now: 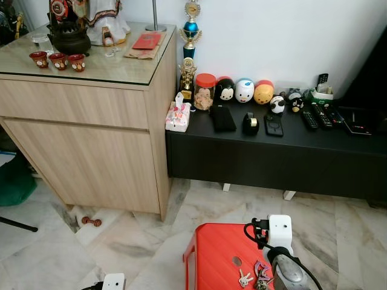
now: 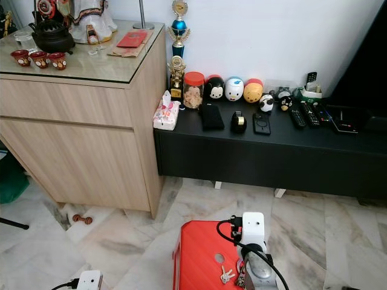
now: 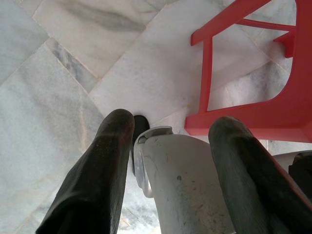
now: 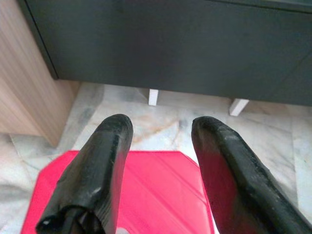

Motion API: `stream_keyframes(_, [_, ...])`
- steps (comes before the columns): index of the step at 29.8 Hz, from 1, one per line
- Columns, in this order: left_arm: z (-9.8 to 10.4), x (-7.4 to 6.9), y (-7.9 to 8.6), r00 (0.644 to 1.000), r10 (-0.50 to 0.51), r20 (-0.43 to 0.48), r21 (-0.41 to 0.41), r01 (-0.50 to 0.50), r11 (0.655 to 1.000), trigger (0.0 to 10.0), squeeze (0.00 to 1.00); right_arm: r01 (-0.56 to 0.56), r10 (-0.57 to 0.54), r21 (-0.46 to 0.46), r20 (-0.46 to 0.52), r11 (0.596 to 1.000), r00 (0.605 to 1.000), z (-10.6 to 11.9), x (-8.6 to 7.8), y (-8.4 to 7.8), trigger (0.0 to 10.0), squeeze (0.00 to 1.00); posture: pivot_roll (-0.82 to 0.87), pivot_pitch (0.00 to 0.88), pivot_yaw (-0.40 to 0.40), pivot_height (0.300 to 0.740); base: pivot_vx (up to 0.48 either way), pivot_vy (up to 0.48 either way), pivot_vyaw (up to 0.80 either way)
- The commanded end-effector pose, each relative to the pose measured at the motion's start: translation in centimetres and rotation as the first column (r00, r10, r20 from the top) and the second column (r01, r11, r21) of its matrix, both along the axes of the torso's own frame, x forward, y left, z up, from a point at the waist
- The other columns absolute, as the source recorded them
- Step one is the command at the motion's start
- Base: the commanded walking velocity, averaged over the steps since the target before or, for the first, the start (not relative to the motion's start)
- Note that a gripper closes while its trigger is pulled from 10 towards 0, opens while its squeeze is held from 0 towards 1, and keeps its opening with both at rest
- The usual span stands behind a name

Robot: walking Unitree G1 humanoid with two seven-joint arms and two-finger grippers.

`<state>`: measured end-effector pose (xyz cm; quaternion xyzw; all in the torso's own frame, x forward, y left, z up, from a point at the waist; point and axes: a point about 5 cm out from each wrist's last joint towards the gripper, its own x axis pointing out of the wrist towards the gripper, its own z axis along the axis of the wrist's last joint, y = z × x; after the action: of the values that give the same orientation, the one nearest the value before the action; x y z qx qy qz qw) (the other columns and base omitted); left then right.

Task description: Hang keys on a hook

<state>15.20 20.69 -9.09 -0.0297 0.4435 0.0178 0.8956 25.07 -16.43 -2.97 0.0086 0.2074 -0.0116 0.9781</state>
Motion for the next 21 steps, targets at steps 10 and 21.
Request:
stream_keyframes(10, [-0.3, -0.2, -0.9, 0.999, -0.034, -0.038, 0.004, 0.034, 0.999, 10.0, 0.0, 0.007, -0.008, 0.006, 0.113, 1.0, 0.994, 1.7, 1.4, 0.5, 10.0, 0.0, 0.1, 0.0, -0.086, 0.74, 0.0, 0.0, 0.0])
stream_keyframes(21, [-0.4, -0.4, -1.0, 0.999, -0.033, -0.038, -0.001, 0.033, 0.999, 10.0, 0.0, 0.002, -0.004, 0.015, 0.138, 1.0, 0.99, 2.0, 1.5, 1.2, 10.0, 0.0, 0.1, 0.0, -0.086, 0.74, -0.128, 0.0, 0.0])
